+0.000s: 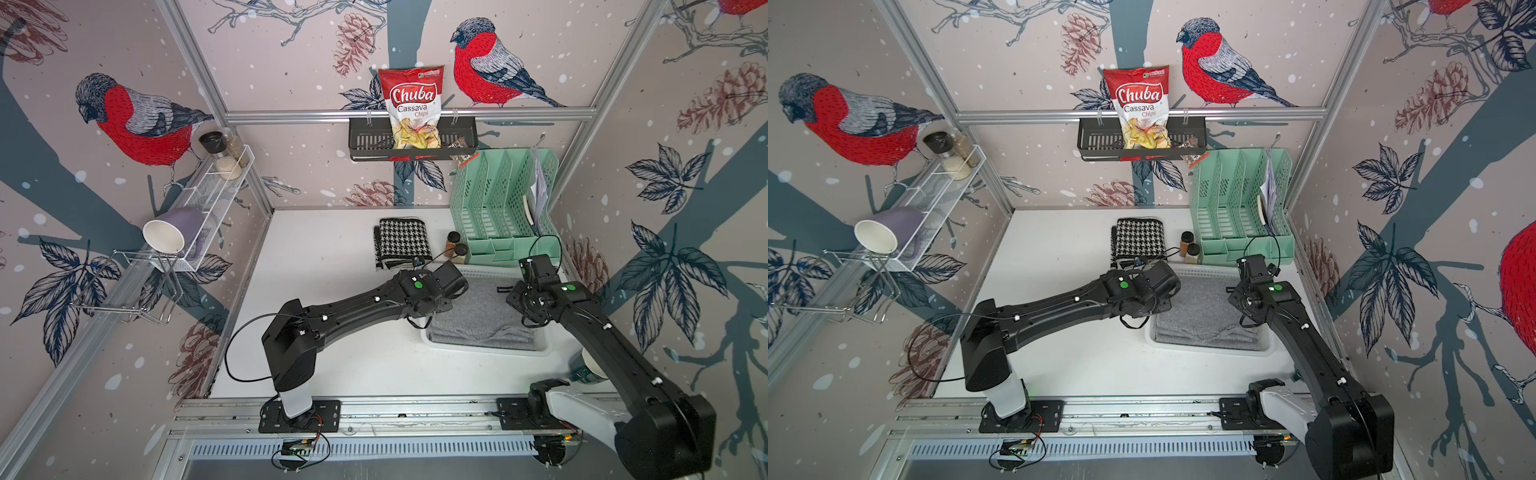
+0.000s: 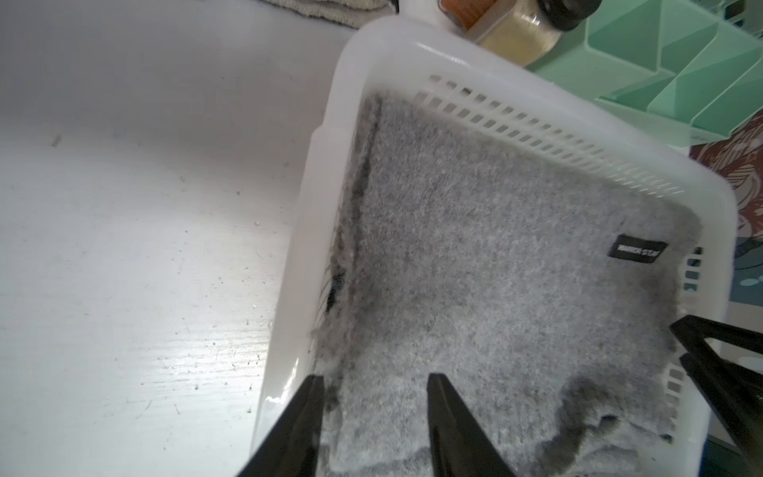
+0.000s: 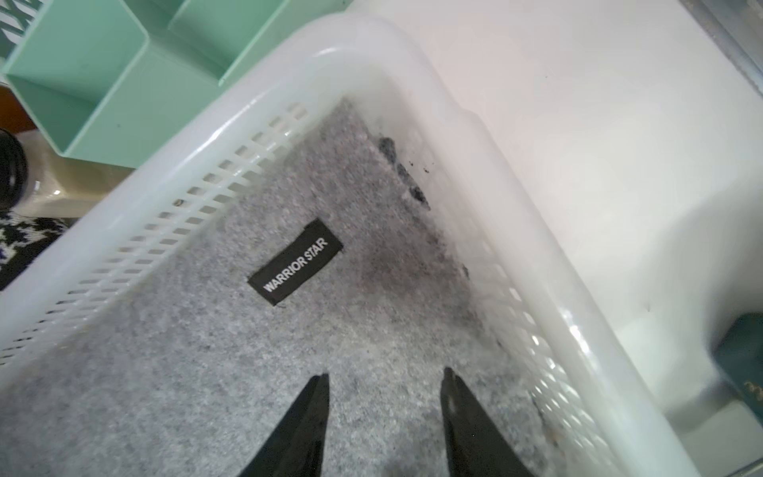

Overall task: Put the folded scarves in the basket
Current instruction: Place the scarf in the basket, then move the scarf to the center of the board.

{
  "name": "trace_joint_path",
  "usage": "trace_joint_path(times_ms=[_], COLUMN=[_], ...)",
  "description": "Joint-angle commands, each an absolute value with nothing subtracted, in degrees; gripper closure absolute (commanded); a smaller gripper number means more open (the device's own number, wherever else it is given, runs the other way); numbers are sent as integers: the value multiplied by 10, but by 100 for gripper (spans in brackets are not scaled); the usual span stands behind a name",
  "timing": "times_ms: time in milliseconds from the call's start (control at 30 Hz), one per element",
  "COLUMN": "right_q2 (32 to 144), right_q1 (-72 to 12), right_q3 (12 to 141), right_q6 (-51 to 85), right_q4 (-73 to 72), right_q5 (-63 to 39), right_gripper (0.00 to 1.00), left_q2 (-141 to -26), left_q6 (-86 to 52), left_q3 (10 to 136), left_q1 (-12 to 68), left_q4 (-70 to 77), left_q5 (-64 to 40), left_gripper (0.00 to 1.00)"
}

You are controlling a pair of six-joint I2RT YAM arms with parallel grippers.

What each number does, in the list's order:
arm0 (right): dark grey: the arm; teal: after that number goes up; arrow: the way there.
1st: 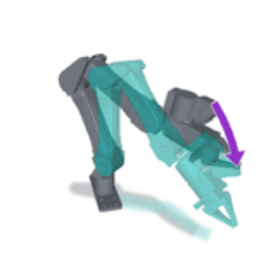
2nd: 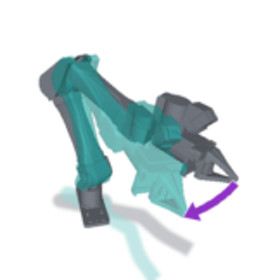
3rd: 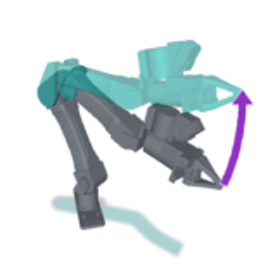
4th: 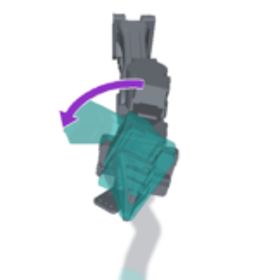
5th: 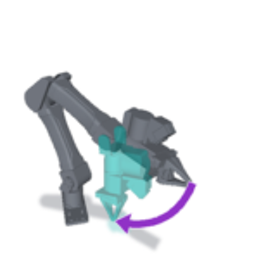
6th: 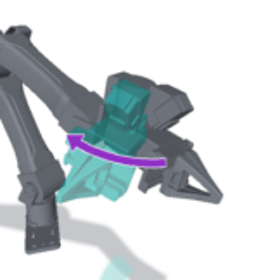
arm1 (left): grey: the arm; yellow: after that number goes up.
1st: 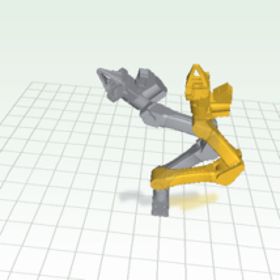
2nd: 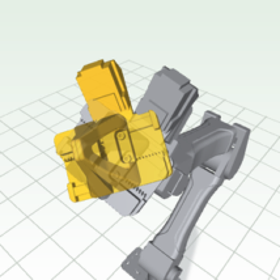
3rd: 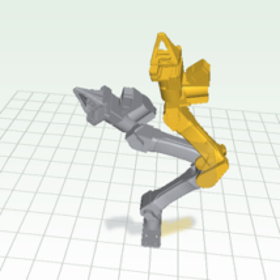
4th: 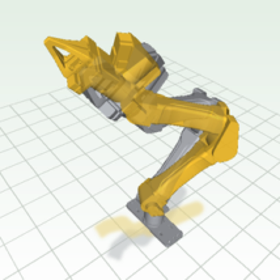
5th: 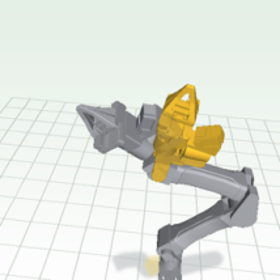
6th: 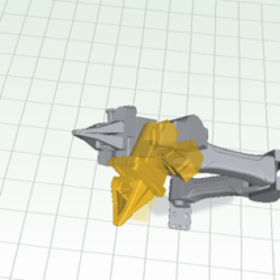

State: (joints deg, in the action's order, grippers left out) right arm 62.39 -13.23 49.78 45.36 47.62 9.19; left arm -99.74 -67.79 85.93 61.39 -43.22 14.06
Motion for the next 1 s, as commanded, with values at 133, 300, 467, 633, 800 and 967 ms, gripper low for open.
trace_joint_path(times_ms=[133, 300, 467, 633, 800, 967], right_q2=[621, 598, 590, 606, 613, 603], right_q1=[-134, -143, -172, -211, -240, -243], right_q3=[541, 559, 581, 602, 614, 600], right_q6=[456, 435, 419, 416, 412, 398], right_q4=[491, 470, 450, 434, 407, 351], right_q5=[95, 71, 61, 53, 42, -4], right_gripper=[48, 47, 52, 52, 52, 50], left_q2=[-949, -909, -865, -854, -930, -1047], left_q6=[-675, -642, -590, -539, -489, -457], left_q3=[875, 854, 799, 725, 731, 772], left_q1=[594, 536, 426, 284, 186, 132], left_q4=[-471, -451, -397, -285, -206, -125], left_q5=[161, 149, 97, -9, -100, -169], left_gripper=[54, 60, 71, 83, 81, 79])
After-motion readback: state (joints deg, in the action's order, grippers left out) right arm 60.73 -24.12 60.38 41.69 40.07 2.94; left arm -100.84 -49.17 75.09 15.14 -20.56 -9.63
